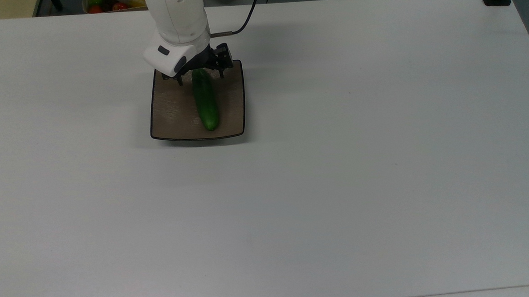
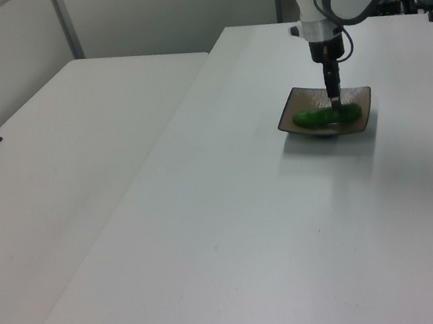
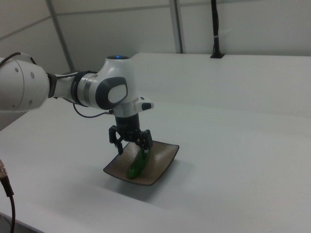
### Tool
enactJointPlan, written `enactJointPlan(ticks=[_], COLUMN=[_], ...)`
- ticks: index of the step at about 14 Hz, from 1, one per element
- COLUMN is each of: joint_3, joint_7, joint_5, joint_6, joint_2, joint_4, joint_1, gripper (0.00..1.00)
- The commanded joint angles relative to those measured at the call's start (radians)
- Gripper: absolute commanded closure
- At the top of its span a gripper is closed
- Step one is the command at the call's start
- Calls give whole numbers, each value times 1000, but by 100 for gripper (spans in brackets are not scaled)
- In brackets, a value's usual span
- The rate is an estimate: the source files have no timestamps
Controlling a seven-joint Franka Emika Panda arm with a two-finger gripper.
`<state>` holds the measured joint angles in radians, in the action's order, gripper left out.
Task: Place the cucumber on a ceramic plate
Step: 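Open the gripper to release the cucumber and raise away from plate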
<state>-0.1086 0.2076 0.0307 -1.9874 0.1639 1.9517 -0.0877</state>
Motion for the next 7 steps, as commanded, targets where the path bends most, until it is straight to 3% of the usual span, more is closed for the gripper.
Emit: enactJointPlan(ticks=[1, 4, 7], joint_3=[4, 26, 56], joint_7=[-72, -201, -258], joint_5=[-12, -15, -75], joint_6=[12, 25, 74], joint_2=[-33, -53, -75], joint_4=[-63, -147, -204], joint_1=[3, 6, 29], gripper=[0, 0, 0])
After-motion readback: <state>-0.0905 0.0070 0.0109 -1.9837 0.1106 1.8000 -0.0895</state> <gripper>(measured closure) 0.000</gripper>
